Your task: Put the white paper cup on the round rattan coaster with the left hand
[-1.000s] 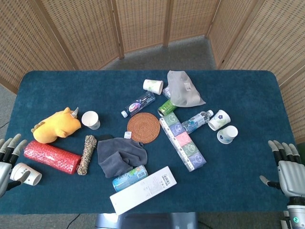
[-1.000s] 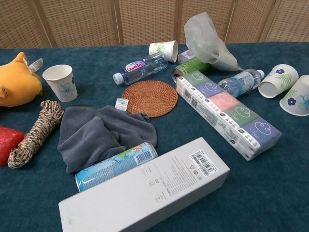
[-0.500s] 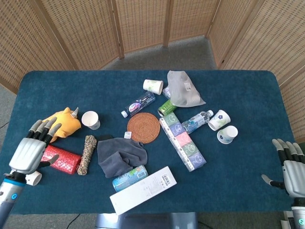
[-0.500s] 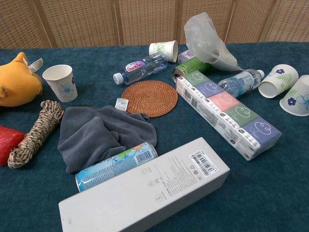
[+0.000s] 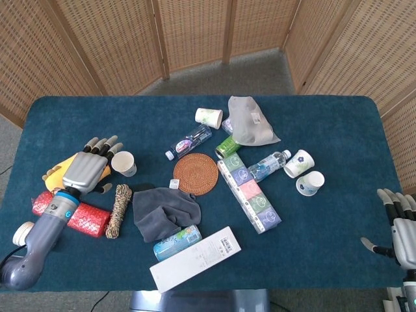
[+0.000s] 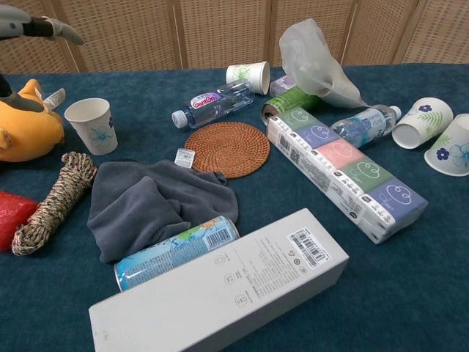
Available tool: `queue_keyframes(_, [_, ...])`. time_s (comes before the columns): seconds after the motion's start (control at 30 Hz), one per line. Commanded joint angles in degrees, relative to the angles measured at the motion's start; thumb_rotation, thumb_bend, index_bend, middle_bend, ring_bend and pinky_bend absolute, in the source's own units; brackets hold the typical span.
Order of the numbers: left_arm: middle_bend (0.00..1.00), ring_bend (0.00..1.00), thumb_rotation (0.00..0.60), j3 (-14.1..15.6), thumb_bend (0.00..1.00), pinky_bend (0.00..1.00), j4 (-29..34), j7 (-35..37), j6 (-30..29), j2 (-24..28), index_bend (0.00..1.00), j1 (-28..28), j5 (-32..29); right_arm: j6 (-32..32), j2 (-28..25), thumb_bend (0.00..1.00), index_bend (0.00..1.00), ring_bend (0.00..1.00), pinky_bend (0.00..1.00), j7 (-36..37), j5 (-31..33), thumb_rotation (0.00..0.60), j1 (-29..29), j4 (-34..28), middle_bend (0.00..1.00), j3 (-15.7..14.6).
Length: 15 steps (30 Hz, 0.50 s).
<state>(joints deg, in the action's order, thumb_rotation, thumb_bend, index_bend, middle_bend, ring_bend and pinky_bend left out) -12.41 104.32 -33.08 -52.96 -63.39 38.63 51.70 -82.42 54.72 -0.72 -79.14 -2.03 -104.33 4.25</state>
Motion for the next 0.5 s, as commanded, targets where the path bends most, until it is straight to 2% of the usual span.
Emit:
queue_keyframes(0.03, [0.0,0.0,0.6,0.07,0.28,0.0,-6.03,-3.73,2.13,-4.69,0.0,5.03,-5.96,0.13,-0.04,0.01,0.0,0.0,0.0,0.22,0.26,0.6,-0.04,0.16,0.0,0.11])
queue_keyframes(0.2, [0.0,0.0,0.6,1.64,0.28,0.0,-12.09,-7.17,2.51,-9.63,0.0,8.78,-11.01,0.25,-0.06,0.02,0.0,0.0,0.0,0.7,1.08,0.6,-0.1,0.5,0.0,0.5])
queue_keyframes(0.33, [0.0,0.0,0.6,2.49,0.28,0.0,-16.98,-7.12,3.19,-13.68,0.0,10.44,-14.67,-0.05,-0.25,0.02,0.0,0.0,0.0,1.31,1.21,0.6,0.13,0.54,0.0,0.6])
queue_keyframes(0.5, [0.0,0.0,0.6,3.6,0.28,0.0,-20.9,-6.49,3.67,-16.71,0.0,11.42,-15.61,-0.36,-0.4,0.02,0.0,0.0,0.0,2.77,1.62,0.6,0.34,1.13,0.0,0.98])
